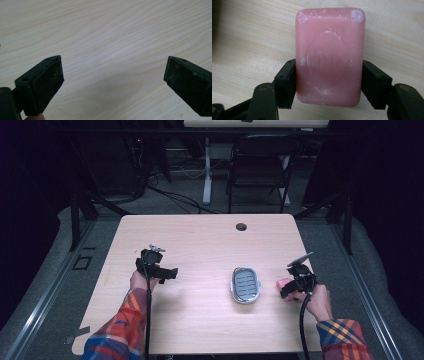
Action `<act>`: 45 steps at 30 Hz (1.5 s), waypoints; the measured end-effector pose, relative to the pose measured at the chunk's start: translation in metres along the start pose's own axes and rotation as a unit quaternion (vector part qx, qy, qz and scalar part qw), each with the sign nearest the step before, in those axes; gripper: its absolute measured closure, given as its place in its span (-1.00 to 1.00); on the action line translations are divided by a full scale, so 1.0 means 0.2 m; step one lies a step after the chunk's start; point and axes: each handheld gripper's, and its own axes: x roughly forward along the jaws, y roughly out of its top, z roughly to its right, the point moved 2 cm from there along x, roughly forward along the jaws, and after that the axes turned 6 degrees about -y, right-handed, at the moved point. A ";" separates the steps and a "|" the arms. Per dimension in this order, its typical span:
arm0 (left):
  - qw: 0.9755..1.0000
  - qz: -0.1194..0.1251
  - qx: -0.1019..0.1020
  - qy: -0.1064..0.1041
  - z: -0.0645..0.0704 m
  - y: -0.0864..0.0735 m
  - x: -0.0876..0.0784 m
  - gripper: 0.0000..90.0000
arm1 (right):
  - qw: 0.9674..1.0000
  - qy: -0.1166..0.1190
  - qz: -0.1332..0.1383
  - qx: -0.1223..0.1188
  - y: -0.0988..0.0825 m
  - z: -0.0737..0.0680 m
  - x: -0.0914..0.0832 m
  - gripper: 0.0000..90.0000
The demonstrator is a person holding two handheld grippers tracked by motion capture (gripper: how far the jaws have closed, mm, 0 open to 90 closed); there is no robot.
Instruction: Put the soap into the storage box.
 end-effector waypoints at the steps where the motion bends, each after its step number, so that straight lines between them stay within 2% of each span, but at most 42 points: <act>1: 1.000 0.000 0.000 0.000 0.00 0.00 0.00 -0.94 | 1.000 -0.002 0.000 -0.004 0.00 0.00 0.00 -0.20; 6: 1.000 0.001 0.001 0.001 0.00 0.00 0.00 -0.94 | 1.000 -0.001 -0.005 -0.005 0.00 0.00 -0.01 -0.20; 7: 1.000 0.001 0.001 0.000 0.00 0.00 0.00 -0.94 | 1.000 -0.001 0.002 0.000 0.00 0.00 -0.01 -0.20; 12: 1.000 0.003 0.001 0.000 0.00 0.00 0.00 -0.94 | 1.000 0.006 -0.006 -0.008 0.00 0.00 -0.02 -0.20; 13: 1.000 0.002 0.001 0.001 0.00 0.00 0.00 -0.94 | 1.000 0.008 0.008 0.002 0.00 0.00 -0.02 -0.20; 15: 1.000 0.003 0.001 0.001 0.00 0.00 -0.01 -0.94 | 1.000 0.011 0.001 -0.008 0.00 0.01 -0.03 -0.19; 16: 1.000 0.003 0.001 0.001 0.00 0.00 -0.01 -0.94 | 1.000 0.012 0.012 0.005 0.00 0.01 -0.03 -0.19; 18: 1.000 0.003 0.002 0.001 0.00 0.00 -0.01 -0.94 | 1.000 0.017 0.009 0.000 0.00 0.02 -0.05 -0.19; 20: 1.000 0.003 0.002 0.001 0.00 0.00 -0.01 -0.94 | 1.000 0.026 0.016 0.005 0.00 0.03 -0.05 -0.19; 27: 1.000 0.002 0.002 -0.001 0.00 0.00 -0.01 -0.94 | 1.000 0.023 0.019 0.000 0.00 0.04 -0.08 -0.19; 31: 1.000 0.002 0.003 -0.001 0.00 0.00 -0.01 -0.93 | 1.000 0.016 0.027 0.002 0.00 0.03 -0.10 -0.19; 32: 1.000 0.003 0.004 -0.001 0.00 0.00 -0.01 -0.93 | 0.999 0.020 0.035 0.006 0.00 0.03 -0.10 -0.19; 35: 1.000 0.002 0.003 -0.002 0.00 0.00 -0.01 -0.93 | 1.000 0.021 0.019 -0.011 0.00 0.03 -0.11 -0.19; 36: 1.000 0.003 0.003 -0.002 0.00 0.00 -0.01 -0.93 | 0.999 0.022 0.030 0.001 0.00 0.02 -0.10 -0.19; 39: 1.000 0.003 0.004 -0.001 0.00 0.00 -0.01 -0.93 | 0.999 0.028 0.029 -0.008 0.00 0.02 -0.11 -0.19; 45: 1.000 0.004 0.002 -0.002 0.00 0.00 -0.01 -0.93 | 0.999 0.032 0.042 -0.011 0.00 0.01 -0.14 -0.18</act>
